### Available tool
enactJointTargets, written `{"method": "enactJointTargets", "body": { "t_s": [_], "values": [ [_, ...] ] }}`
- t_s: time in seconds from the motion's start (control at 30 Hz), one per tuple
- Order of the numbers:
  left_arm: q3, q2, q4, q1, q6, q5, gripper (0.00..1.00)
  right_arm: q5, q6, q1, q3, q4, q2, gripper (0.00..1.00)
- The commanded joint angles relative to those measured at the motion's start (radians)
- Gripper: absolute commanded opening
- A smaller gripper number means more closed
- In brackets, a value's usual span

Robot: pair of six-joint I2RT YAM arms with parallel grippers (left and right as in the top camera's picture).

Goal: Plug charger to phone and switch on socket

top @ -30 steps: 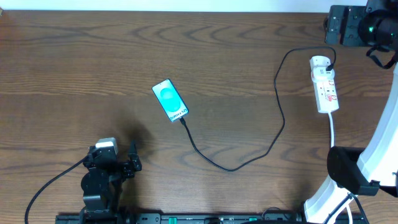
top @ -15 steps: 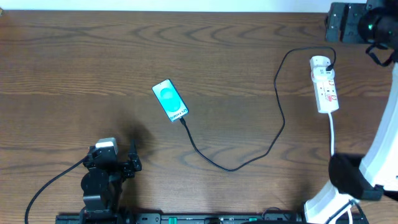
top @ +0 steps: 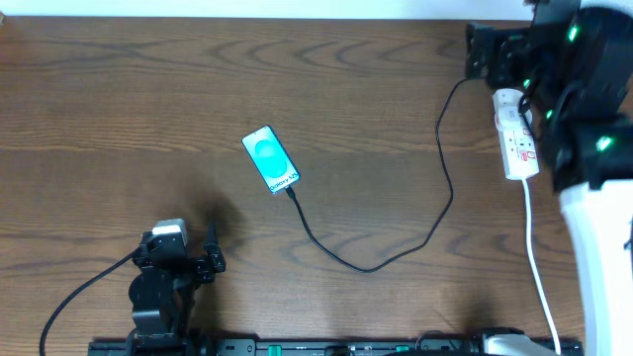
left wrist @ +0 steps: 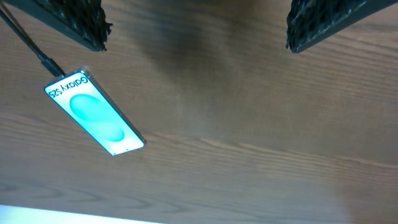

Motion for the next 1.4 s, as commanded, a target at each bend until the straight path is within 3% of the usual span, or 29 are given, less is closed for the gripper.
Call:
{"method": "enactJointTargets", "body": {
  "t_s": [0.0,0.23,0.43,1.0,1.37],
  "values": [
    [-0.012,-0.006,-0.02,0.005,0.021,0.009,0.92,-0.009,0.005,0.033,-0.182,0.185,-0.117,0.99],
    [-0.012,-0.006,-0.02,0.005,0.021,0.009,0.92,-0.009,0.005,0.064,-0.586,0.665,-0.312,0.99],
    [-0.012,-0.006,-0.02,0.005,0.021,0.009,0.92,0.022,-0.019,0.064,-0.863,0.837,-0.473,0.99],
    [-0.012,-0.006,-0.02,0.005,0.021,0.009,0.92,0.048,-0.05,0.06,-1.442,0.872,-0.986,0.99],
    [-0.012,-0.006,-0.02,0.005,0.021,0.009,0.92,0.047,-0.026,0.05,-1.446,0.508,-1.113,0.99]
  ]
}}
